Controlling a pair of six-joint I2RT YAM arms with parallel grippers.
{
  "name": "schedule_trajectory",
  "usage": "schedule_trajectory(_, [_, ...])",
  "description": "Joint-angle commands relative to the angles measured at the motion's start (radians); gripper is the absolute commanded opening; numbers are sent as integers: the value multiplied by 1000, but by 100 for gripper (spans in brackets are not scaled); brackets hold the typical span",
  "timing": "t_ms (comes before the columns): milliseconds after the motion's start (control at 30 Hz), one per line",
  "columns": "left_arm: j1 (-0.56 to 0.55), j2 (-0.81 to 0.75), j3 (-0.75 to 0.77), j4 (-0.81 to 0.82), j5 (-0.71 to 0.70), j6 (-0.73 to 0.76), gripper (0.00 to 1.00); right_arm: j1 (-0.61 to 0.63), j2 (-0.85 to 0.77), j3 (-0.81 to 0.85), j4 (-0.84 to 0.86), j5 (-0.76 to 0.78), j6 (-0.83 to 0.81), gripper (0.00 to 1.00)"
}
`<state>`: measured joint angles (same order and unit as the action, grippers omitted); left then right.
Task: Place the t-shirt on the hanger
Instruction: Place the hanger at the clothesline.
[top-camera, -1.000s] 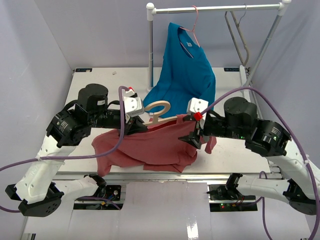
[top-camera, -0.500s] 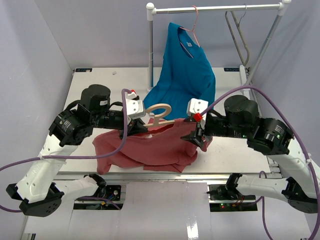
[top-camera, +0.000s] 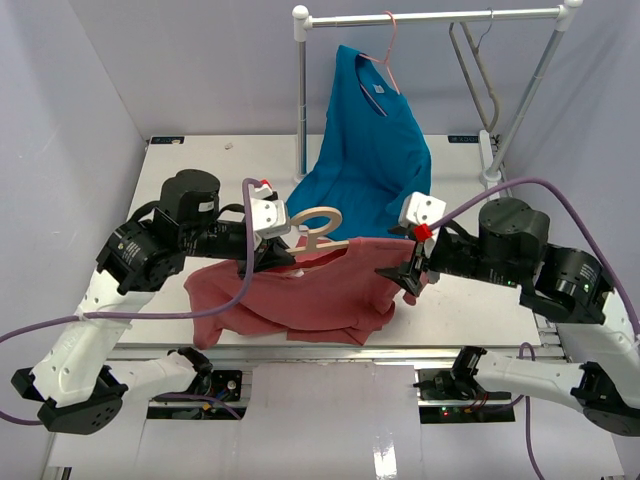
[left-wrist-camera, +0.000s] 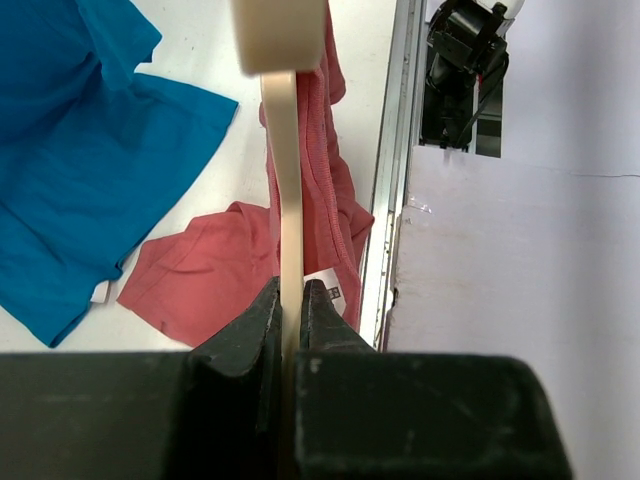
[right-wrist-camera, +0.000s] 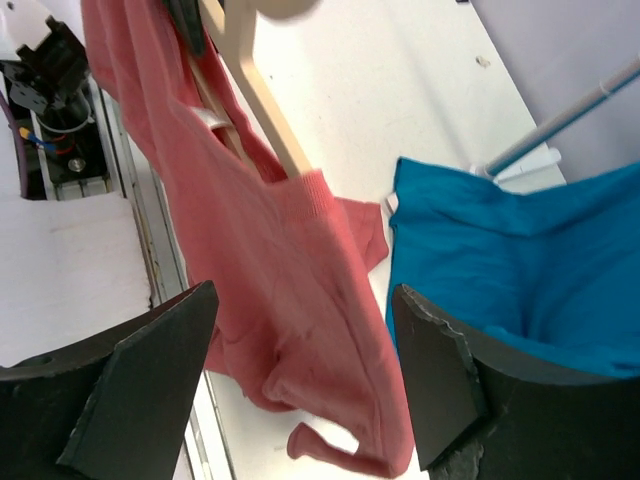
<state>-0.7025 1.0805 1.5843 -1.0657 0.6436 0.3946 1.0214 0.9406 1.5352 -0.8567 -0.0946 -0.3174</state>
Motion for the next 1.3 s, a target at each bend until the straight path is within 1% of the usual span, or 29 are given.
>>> schedule_trajectory(0, [-5, -7, 14, 29, 41, 6, 0, 2, 89, 78, 24, -73, -68, 78])
schedule_trajectory(167, [-5, -1, 15, 26, 51, 11, 0, 1, 178, 116, -8, -169, -128, 79])
schedule_trajectory(300, [-5, -8, 9, 29, 55, 19, 0, 1, 232, 105, -33, -210, -145, 78])
schedule_trajectory(367, [-5, -12, 5, 29, 53, 20, 0, 0, 247, 95, -41, -234, -149, 75])
schedule_trajectory(433, [-5, -15, 5, 29, 53, 21, 0, 1, 254, 87, -44, -235, -150, 70])
schedule_trajectory(567, [-5, -16, 14, 30, 53, 20, 0, 2, 237, 49, -21, -221, -144, 61])
schedule_trajectory(633, [-4, -21, 16, 40, 59, 18, 0, 0, 220, 13, -4, -205, -133, 59])
schedule_trajectory(800, [-5, -47, -5, 77, 69, 18, 0, -4, 150, -112, 68, -145, -115, 61])
schedule_trajectory(933, [-5, -61, -34, 85, 67, 28, 0, -13, 92, -136, 119, -116, -93, 64])
schedule_trajectory(1000, [-5, -70, -38, 89, 73, 33, 0, -17, 76, -138, 131, -130, -95, 63])
schedule_trajectory(1067, [-5, -74, -38, 99, 92, 33, 0, -18, 73, -141, 137, -140, -92, 60])
schedule_trajectory(1133, [-5, -77, -34, 108, 103, 35, 0, -20, 73, -148, 143, -152, -92, 52])
schedule_trajectory(1200, [-5, -77, -24, 118, 119, 32, 0, -20, 75, -155, 145, -152, -87, 40])
schedule_trajectory(1267, [-5, -83, -21, 127, 128, 30, 0, -20, 66, -173, 155, -147, -81, 24])
